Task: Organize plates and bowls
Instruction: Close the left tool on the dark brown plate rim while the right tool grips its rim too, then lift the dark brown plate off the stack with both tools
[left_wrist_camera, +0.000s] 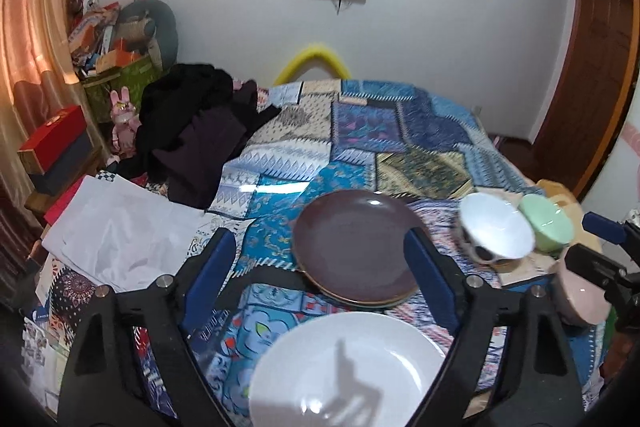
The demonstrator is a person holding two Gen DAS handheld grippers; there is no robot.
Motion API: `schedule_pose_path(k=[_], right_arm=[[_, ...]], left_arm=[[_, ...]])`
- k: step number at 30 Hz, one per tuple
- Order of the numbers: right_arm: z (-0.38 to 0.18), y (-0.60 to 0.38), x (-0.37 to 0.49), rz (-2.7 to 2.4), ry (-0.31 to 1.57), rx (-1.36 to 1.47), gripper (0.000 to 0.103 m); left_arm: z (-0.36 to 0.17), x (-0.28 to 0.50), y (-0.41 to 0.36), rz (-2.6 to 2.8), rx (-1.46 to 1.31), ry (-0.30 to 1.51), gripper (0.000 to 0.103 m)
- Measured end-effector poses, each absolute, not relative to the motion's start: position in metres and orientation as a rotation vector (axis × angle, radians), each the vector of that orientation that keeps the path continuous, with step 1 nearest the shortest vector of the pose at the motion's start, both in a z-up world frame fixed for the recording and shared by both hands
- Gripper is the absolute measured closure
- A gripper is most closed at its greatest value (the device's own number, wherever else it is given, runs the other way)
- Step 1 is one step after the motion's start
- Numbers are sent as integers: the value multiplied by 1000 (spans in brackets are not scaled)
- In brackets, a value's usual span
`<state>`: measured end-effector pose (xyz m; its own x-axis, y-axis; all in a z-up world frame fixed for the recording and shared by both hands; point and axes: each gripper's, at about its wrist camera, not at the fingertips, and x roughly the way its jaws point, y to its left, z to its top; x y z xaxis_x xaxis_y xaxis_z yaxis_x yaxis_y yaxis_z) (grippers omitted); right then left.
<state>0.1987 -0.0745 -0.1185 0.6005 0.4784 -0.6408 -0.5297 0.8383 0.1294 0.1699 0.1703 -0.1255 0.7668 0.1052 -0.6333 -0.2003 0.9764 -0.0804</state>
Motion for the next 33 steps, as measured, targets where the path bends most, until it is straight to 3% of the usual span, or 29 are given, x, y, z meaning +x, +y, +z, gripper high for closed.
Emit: schedule_pose_path(k=[12,19,29,33], right_arm=[[-146,-45,289,622,849,-81,38],[-176,-24,333,638,972,-149,49],[-221,11,369,688,1147,-249,71],[-232,20,372,683,1191,-296,79]], left_arm=[[-192,255,221,154,-185,891,40],[-229,285,236,127,-191,993,44],[-264,299,236,29,-259,1107,69],[-268,296,231,5,-259,1124,72]])
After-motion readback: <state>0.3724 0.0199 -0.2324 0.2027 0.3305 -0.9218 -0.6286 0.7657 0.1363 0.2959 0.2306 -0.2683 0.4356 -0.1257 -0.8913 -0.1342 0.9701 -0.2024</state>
